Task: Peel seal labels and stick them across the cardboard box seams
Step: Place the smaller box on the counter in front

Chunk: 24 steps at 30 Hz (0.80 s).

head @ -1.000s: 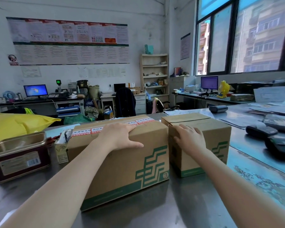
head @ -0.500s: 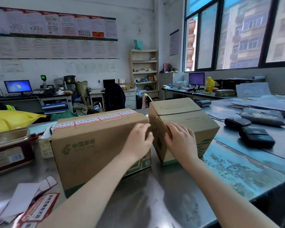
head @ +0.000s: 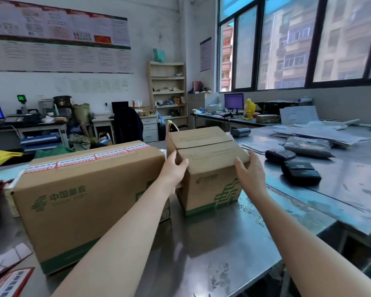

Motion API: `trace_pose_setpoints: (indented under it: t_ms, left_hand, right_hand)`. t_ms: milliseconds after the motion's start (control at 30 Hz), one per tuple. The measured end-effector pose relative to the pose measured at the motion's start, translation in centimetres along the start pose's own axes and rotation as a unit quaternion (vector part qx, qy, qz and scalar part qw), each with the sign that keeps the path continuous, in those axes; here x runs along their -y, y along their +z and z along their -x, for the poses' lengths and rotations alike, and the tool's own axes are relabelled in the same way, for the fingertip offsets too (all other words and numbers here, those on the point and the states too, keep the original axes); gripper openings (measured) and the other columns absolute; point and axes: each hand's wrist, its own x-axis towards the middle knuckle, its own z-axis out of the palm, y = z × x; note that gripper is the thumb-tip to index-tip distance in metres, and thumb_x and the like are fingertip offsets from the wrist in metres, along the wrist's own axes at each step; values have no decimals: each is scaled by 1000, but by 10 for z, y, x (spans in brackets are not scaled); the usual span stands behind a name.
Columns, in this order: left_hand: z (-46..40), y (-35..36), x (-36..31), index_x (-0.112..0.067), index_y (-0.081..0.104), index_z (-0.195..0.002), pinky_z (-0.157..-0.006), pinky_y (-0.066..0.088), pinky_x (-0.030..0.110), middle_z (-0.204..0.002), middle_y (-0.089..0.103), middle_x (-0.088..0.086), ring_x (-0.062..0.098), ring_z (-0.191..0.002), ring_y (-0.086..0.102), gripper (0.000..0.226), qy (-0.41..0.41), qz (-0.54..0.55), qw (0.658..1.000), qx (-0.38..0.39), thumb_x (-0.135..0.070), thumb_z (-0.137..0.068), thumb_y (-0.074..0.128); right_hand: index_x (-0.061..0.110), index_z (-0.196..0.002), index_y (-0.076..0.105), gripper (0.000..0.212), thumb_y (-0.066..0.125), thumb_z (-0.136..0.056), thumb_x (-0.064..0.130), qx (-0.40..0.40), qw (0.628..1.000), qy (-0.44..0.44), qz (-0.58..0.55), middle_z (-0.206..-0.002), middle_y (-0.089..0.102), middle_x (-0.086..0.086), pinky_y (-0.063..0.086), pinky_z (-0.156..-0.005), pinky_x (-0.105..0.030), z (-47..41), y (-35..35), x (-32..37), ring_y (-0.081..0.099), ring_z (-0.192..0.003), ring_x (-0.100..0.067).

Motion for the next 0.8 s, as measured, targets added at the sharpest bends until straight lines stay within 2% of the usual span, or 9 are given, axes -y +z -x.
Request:
trace_pose_setpoints:
  t_ms: [67, 133, 233, 333, 400, 533, 600, 700, 800]
  left_hand:
    - [2, 1, 1, -29, 31, -143, -97, 43, 57, -141, 46, 0, 28, -123, 47, 50, -2, -2, 1000, 1, -23, -97, 48]
    - [7, 4, -3, -28, 35, -141, -96, 44, 56, -135, 51, 2, 29, -118, 51, 48, -9, 19, 1000, 4, -16, -96, 48]
    - [19, 10, -11, -25, 36, -139, -89, 48, 48, -118, 55, 3, 27, -110, 51, 54, -31, 62, 997, 25, 2, -93, 42]
    - [39, 13, -24, -15, 53, -105, -65, 46, 39, -96, 55, 8, 24, -87, 52, 30, -74, 56, 995, 33, 0, -84, 38]
    - [55, 12, -36, -14, 47, -85, -61, 45, 38, -83, 53, 9, 24, -77, 52, 11, -95, 45, 994, 18, -5, -80, 41]
    - [83, 14, -54, -15, 44, -100, -68, 50, 38, -87, 57, 12, 25, -79, 57, 21, -90, 5, 996, 10, -18, -80, 47]
    - [102, 17, -64, -12, 44, -104, -74, 51, 38, -90, 61, 11, 24, -82, 59, 24, -73, -18, 997, 0, -23, -83, 48]
    - [122, 20, -76, -8, 41, -124, -85, 51, 39, -115, 60, 14, 27, -99, 59, 42, -65, -90, 994, -12, -28, -88, 51]
    - [153, 15, -82, -9, 46, -94, -75, 50, 35, -87, 55, 13, 28, -83, 56, 7, -78, -166, 983, -10, -15, -90, 48]
  right_hand:
    - [15, -140, 31, 59, 45, -91, 43, 22, 991, 88, -97, -138, 43, -7, 37, -102, -42, -6, -4, -2, 42, -123, -26]
    - [12, -136, 39, 57, 44, -90, 47, 5, 985, 124, -122, -133, 48, -9, 38, -98, -41, -6, -11, -4, 46, -119, -27]
    - [6, -107, 60, 57, 38, -86, 54, -46, 987, 135, -69, -115, 57, -16, 41, -86, -43, 0, -23, 0, 52, -105, -32]
    - [3, -87, 57, 50, 40, -83, 50, -54, 987, 145, -45, -104, 58, -19, 38, -73, -39, 9, -42, 6, 52, -92, -32]
    - [2, -97, 51, 40, 49, -83, 39, -25, 988, 149, -45, -106, 56, -18, 38, -72, -35, 15, -58, 10, 50, -92, -30]
    - [-1, -124, 38, 60, 55, -82, 38, 25, 984, 170, -55, -109, 50, -13, 41, -77, -35, 32, -84, 20, 49, -97, -29]
    - [0, -122, 41, 60, 55, -81, 42, 36, 986, 162, -29, -109, 52, -13, 39, -74, -33, 44, -98, 25, 48, -94, -28]
    - [4, -106, 45, 44, 52, -82, 41, 76, 985, 147, 43, -99, 53, -9, 40, -72, -33, 61, -114, 36, 49, -90, -27]
    - [9, -91, 50, 32, 50, -82, 40, 134, 979, 119, 99, -91, 57, -8, 43, -72, -34, 82, -122, 54, 55, -89, -26]
